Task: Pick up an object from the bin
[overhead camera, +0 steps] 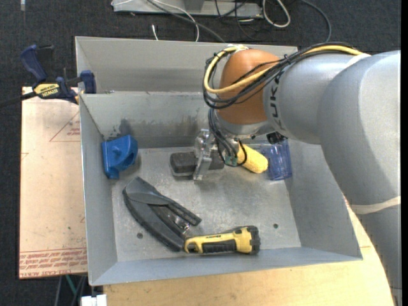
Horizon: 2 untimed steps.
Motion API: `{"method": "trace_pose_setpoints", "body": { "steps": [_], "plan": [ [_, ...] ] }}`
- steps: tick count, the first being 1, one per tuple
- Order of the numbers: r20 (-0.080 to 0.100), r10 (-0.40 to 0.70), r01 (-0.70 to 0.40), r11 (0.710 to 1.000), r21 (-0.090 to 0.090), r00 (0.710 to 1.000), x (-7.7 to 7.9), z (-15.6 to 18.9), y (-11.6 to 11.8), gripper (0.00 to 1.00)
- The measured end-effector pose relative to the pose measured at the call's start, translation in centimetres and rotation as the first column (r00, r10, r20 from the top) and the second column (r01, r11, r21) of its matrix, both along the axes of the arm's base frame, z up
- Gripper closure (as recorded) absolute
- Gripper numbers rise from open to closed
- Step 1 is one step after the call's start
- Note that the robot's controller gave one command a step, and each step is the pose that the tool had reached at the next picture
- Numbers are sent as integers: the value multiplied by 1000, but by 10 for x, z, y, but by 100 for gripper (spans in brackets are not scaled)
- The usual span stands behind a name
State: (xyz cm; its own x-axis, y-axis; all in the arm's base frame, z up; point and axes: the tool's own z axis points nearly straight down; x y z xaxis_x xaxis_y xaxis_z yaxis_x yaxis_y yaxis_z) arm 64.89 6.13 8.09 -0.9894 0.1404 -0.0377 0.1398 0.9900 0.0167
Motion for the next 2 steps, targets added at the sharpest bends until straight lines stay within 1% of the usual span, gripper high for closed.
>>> {"method": "trace_pose_setpoints", "body": {
  "steps": [1, 2],
  "plan": [
    [-3, 0, 0, 1000, 1, 1000, -1, 10, 0, 100],
    [-6, -1, 1, 1000, 0, 1000, -2, 40, 0, 100]
  ]
}}
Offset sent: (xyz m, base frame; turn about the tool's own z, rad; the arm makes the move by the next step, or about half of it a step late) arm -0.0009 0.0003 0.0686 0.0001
